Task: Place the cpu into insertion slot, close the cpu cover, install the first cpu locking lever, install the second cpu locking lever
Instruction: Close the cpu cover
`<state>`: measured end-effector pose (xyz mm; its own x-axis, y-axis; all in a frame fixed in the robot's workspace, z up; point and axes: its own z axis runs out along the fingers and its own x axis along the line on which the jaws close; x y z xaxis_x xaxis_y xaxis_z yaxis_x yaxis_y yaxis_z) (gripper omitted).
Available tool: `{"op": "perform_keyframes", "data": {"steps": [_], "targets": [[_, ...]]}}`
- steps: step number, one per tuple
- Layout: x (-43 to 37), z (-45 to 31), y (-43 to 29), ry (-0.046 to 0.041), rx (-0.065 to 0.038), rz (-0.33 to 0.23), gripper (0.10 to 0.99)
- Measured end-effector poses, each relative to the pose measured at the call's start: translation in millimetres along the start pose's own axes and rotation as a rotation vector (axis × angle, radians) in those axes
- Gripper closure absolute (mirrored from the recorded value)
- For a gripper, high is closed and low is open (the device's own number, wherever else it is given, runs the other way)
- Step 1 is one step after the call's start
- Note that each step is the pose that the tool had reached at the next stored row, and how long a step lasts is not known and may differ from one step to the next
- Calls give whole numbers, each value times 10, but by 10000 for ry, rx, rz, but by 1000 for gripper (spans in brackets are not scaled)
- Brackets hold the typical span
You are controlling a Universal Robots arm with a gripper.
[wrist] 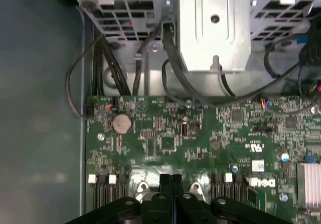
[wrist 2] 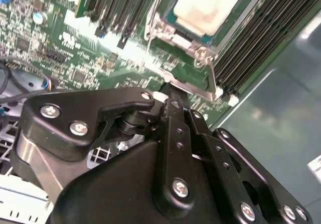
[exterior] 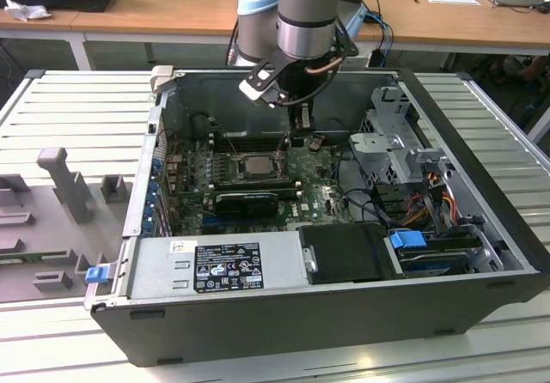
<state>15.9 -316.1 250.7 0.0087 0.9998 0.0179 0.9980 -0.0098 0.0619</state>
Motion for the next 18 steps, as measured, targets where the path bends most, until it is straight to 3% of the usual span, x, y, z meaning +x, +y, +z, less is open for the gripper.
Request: {"op": "perform_keyframes", "data": {"steps": [3, 7, 13, 15, 18], "targets": [[-1, -6, -102, 2, -3, 0, 980], [-2, 3, -301, 2, -4, 1, 980], [-6, 142, -359, 1, -1, 1, 980], [-7, 154, -452, 1, 5, -9, 980], [-7, 154, -506, 2, 5, -14, 980]]}}
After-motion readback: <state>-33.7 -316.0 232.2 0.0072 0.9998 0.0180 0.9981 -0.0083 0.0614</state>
